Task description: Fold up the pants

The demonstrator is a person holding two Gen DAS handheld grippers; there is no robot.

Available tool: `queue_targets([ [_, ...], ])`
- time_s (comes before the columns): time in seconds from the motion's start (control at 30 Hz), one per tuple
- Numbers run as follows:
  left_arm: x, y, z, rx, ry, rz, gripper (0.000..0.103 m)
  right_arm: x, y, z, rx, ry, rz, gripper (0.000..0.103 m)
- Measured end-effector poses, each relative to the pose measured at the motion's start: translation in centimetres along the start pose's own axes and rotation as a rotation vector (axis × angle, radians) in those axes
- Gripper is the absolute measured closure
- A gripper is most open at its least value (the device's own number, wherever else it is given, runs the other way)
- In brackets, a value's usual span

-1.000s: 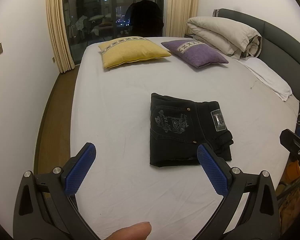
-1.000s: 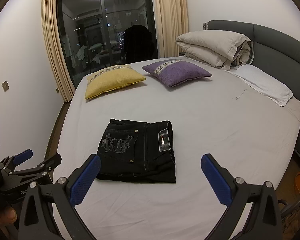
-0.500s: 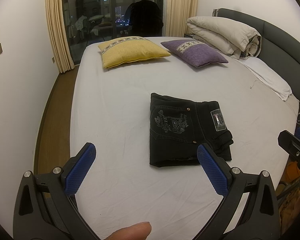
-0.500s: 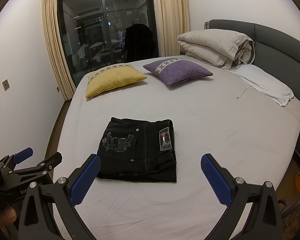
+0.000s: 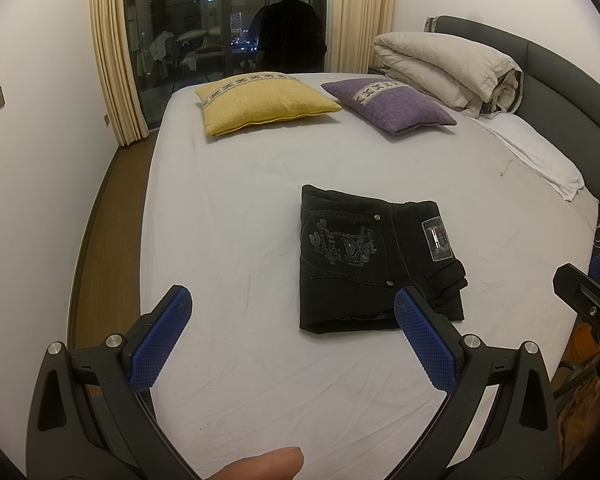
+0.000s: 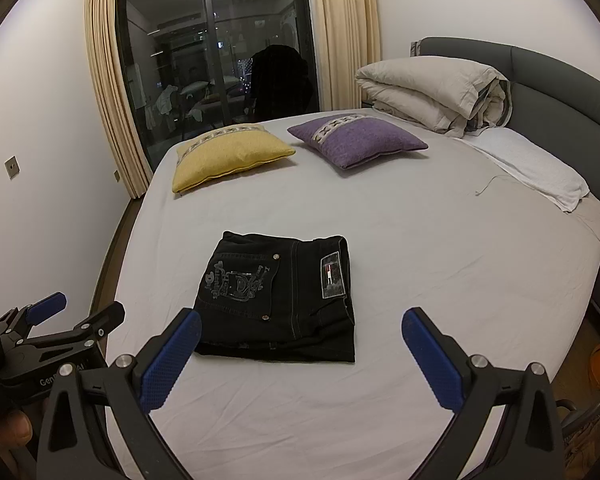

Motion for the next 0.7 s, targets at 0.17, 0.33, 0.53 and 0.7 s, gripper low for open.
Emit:
queue_targets([
  [0.17,-0.12,0.08,0.03,-0.001,0.001,-0.001,0.000,0.06,0.24,0.01,0.001,-0.002,-0.002,0.000],
  [0.33,-0.15,0.11,0.02,-0.002,0.002,-0.002,0.000,0.01,0.38,0.04,0.002,-0.003,-0.005,0.000],
  [0.53,-0.25,0.12,-0.09,-0.003,0.003,-0.003,0.000,0.04,0.32,0.06,0.003,-0.003,-0.005,0.000],
  [0.7,-0.25,0.11,-0.09,-0.003,0.003,-0.004,0.000,0.06,0.27,0.07,0.003,-0.003,-0.006,0.000],
])
Point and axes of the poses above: each gripper's, at about its wrist camera, not at the fingertips, and x roughly against the way its jaws point, z to its right, y to its underside, the point moved 2 cm from there along -x, roughly the way its jaws point, and after that the axes turned 9 degrees about -y, right-handed, at the moved point
